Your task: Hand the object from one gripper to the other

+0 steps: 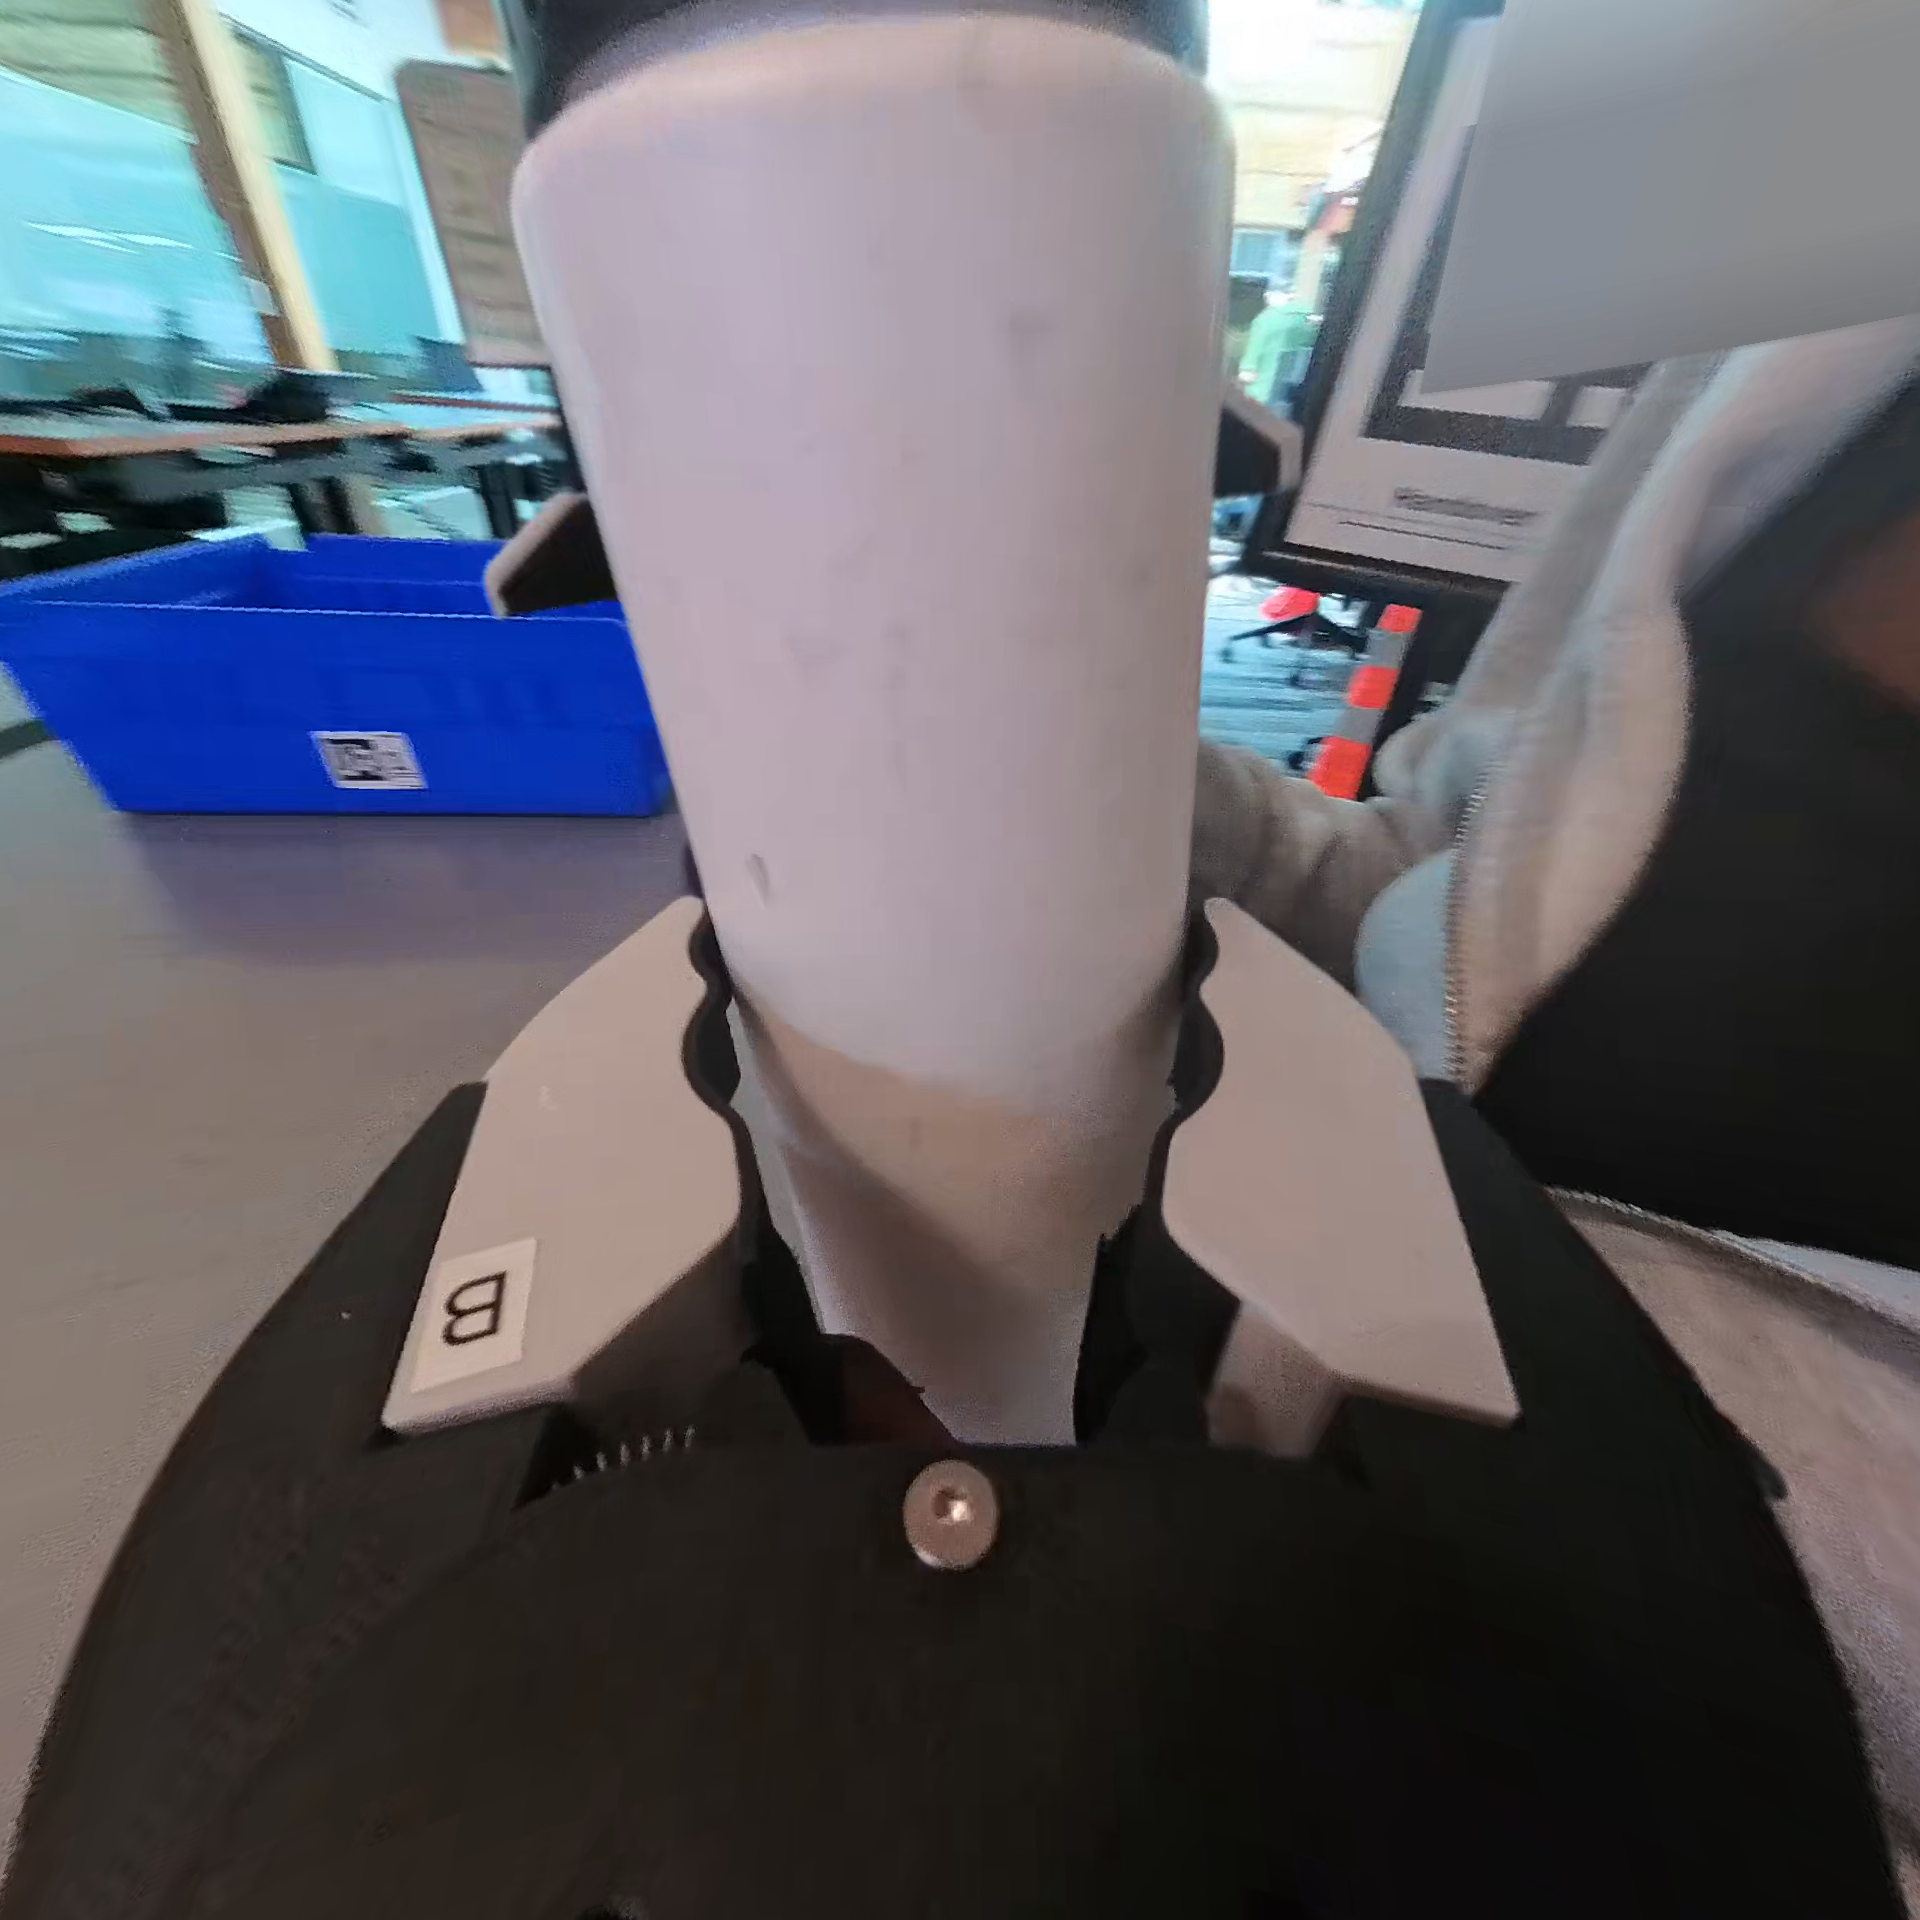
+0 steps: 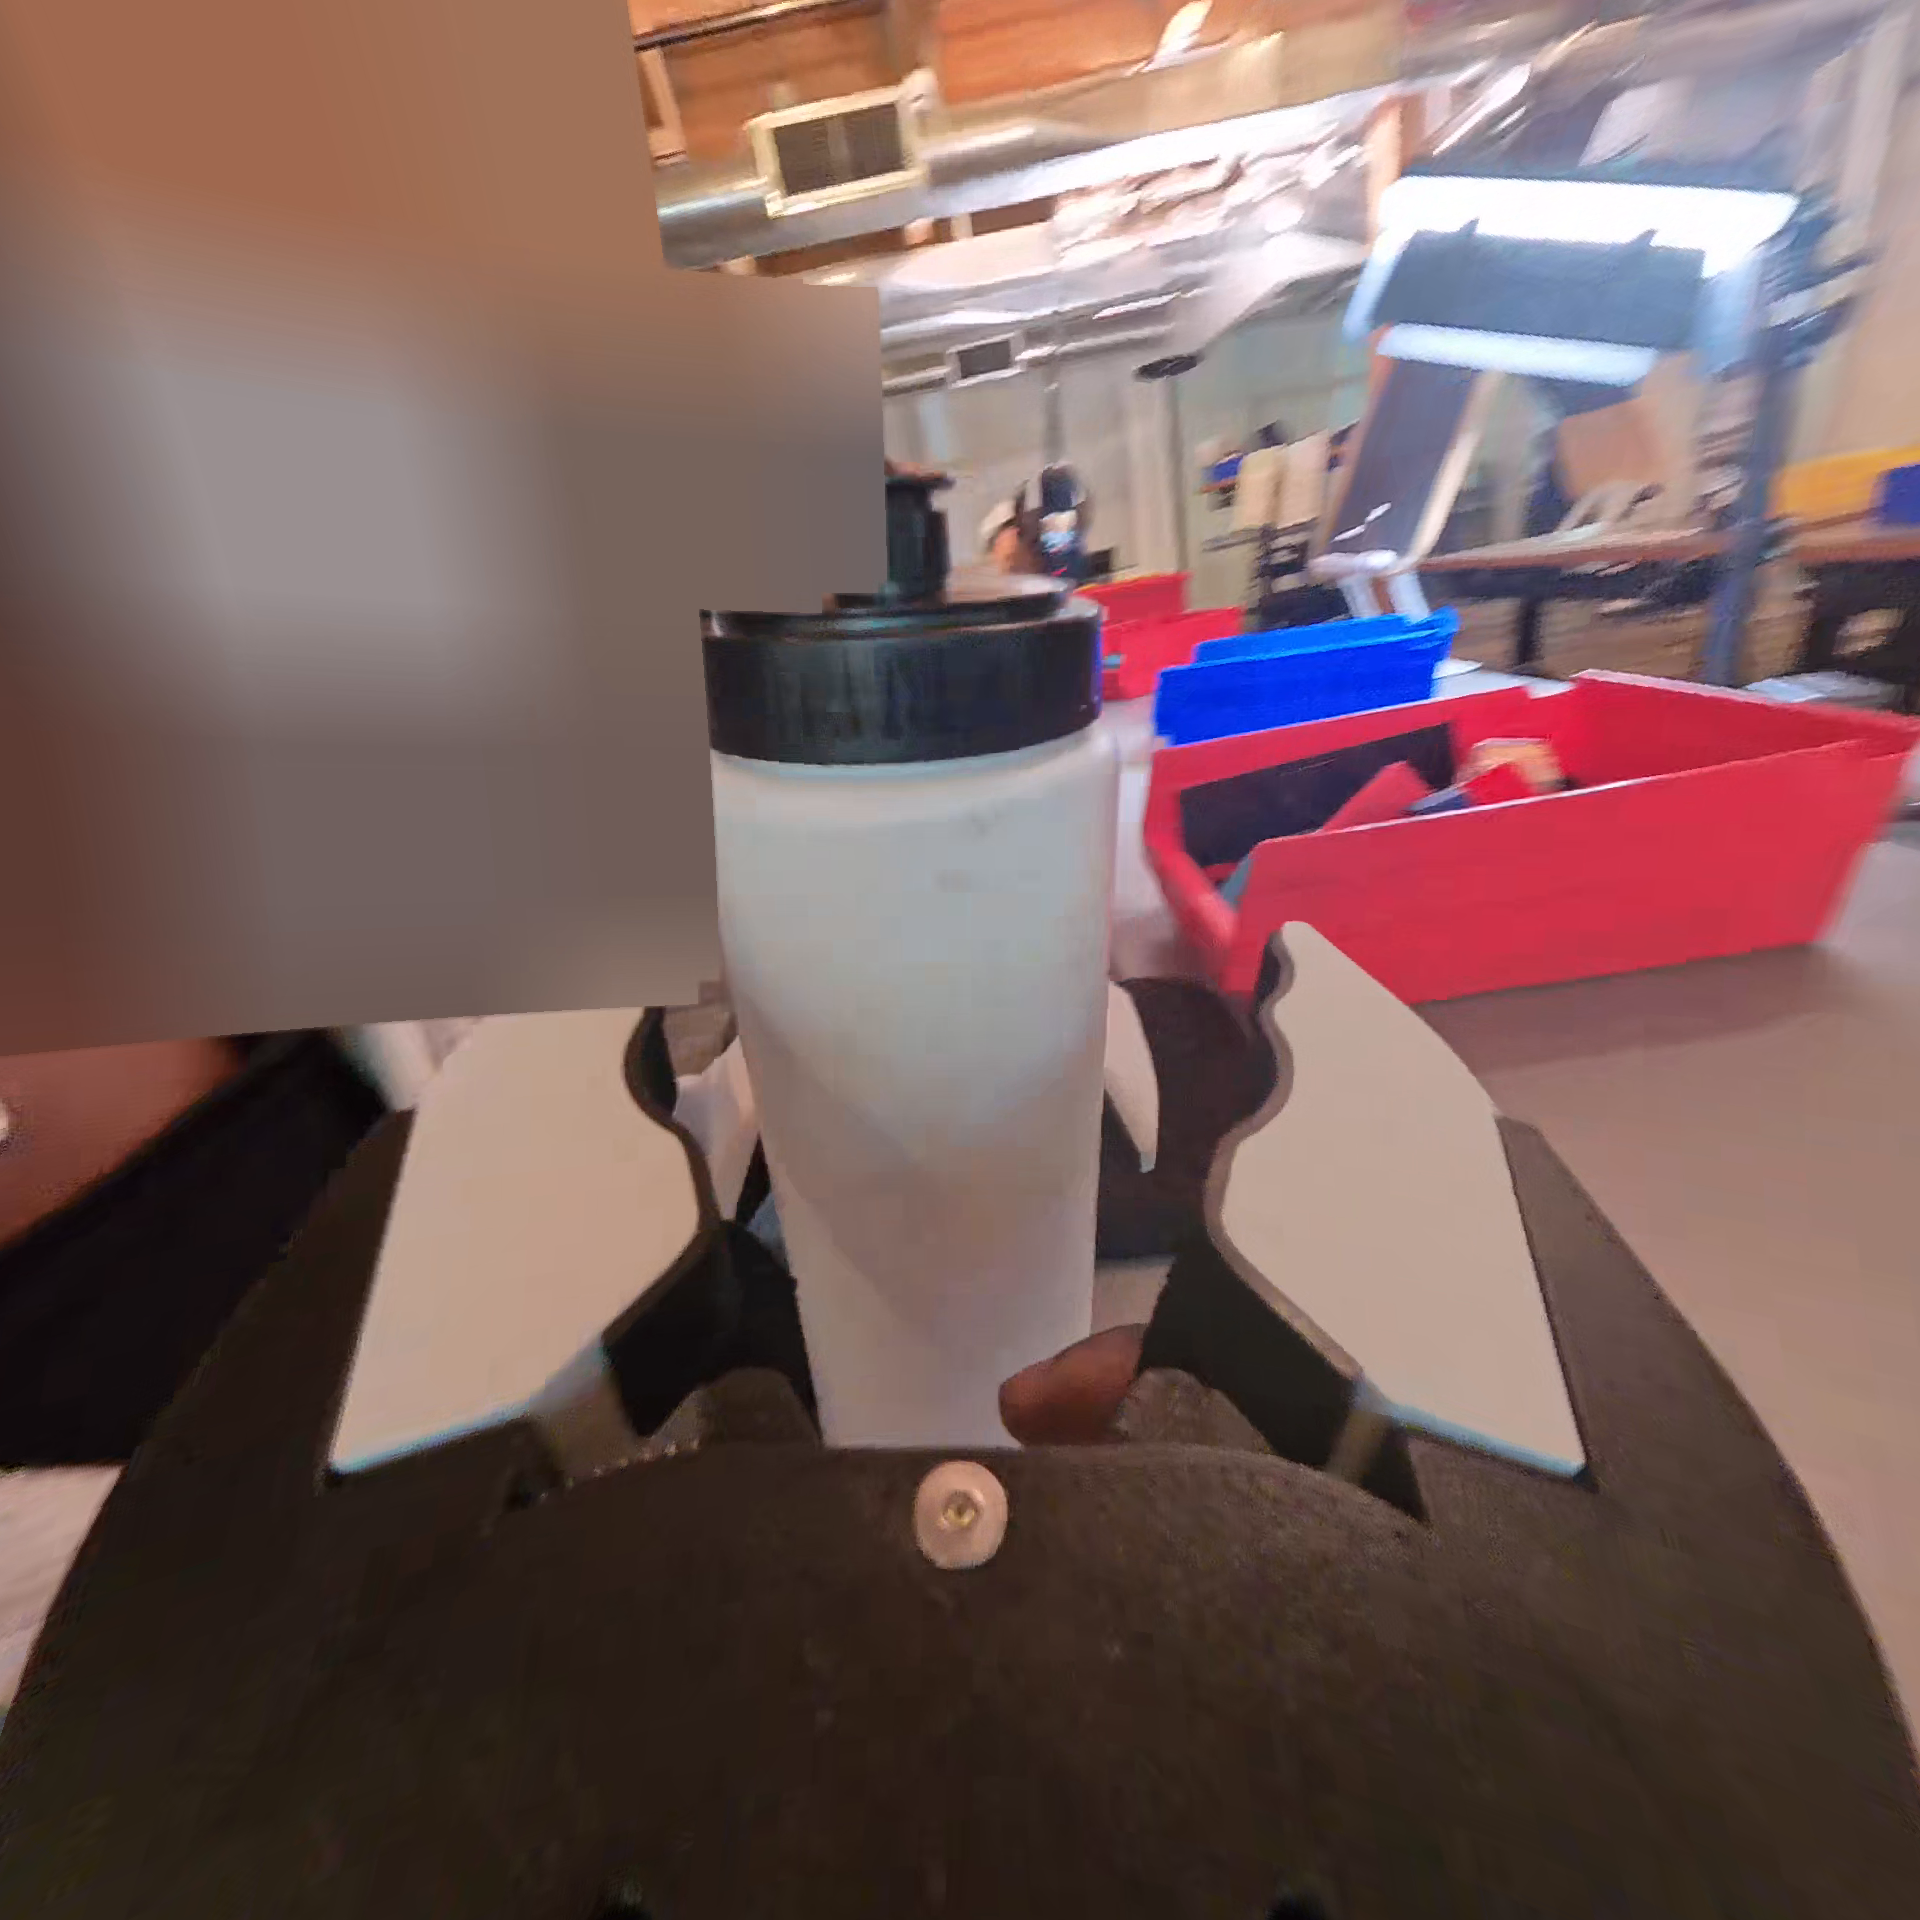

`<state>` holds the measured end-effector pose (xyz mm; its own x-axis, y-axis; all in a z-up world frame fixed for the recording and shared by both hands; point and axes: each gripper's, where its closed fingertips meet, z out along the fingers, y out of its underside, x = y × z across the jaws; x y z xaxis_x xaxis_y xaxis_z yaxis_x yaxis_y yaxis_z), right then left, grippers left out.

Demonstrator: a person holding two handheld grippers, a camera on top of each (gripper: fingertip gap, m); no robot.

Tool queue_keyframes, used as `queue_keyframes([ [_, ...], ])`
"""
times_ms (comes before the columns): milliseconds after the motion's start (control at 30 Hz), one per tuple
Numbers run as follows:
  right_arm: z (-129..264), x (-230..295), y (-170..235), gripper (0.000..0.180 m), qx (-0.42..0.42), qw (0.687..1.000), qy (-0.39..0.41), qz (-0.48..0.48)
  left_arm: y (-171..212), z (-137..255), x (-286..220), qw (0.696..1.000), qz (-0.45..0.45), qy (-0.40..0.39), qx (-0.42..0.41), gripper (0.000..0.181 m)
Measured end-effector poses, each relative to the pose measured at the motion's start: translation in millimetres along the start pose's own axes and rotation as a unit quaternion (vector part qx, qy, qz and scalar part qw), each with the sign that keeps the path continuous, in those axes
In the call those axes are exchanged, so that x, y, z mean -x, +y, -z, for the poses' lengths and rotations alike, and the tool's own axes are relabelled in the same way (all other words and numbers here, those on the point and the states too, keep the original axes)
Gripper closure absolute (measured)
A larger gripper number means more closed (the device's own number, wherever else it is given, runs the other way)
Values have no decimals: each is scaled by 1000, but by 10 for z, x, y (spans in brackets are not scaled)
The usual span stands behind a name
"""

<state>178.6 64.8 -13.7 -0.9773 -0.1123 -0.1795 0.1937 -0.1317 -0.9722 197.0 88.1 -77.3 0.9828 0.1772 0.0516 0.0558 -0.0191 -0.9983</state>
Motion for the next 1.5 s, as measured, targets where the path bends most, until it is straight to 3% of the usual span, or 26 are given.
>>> queue_keyframes([
  [67,-30,97,93,72,13,999,-39,-10,32,-17,-97,999,14,38,10,98],
  [133,-90,204,165,94,16,998,-68,-3,68,-57,-147,998,24,56,16,98],
  [233,-151,191,223,94,27,998,-49,4,145,-94,-106,998,27,37,35,98],
  [333,-139,-39,220,95,30,996,58,57,117,-83,142,997,31,-63,18,91],
  [467,-109,-246,104,95,8,972,198,126,-27,-60,354,979,-44,-200,-16,85],
  [633,-166,-152,55,95,-10,962,224,154,42,-150,434,959,-96,-266,14,89],
  [767,-113,-81,116,96,17,976,173,130,67,-121,332,973,-87,-213,22,93],
  [867,-23,140,69,87,-10,995,57,79,32,-120,29,994,-52,-91,0,93],
  [1000,37,302,148,81,-6,999,-40,32,12,-129,-297,999,8,39,-18,93],
  [1133,-51,403,322,95,29,995,-61,73,127,-210,-315,999,16,48,9,93],
  [1200,-75,375,322,96,28,996,-44,78,132,-225,-273,999,22,36,9,94],
  [1300,-71,188,232,96,2,991,40,124,30,-188,-15,998,19,-46,-30,93],
  [1500,-42,-44,10,96,-72,963,192,176,-88,-100,260,980,-59,-179,-57,87],
])
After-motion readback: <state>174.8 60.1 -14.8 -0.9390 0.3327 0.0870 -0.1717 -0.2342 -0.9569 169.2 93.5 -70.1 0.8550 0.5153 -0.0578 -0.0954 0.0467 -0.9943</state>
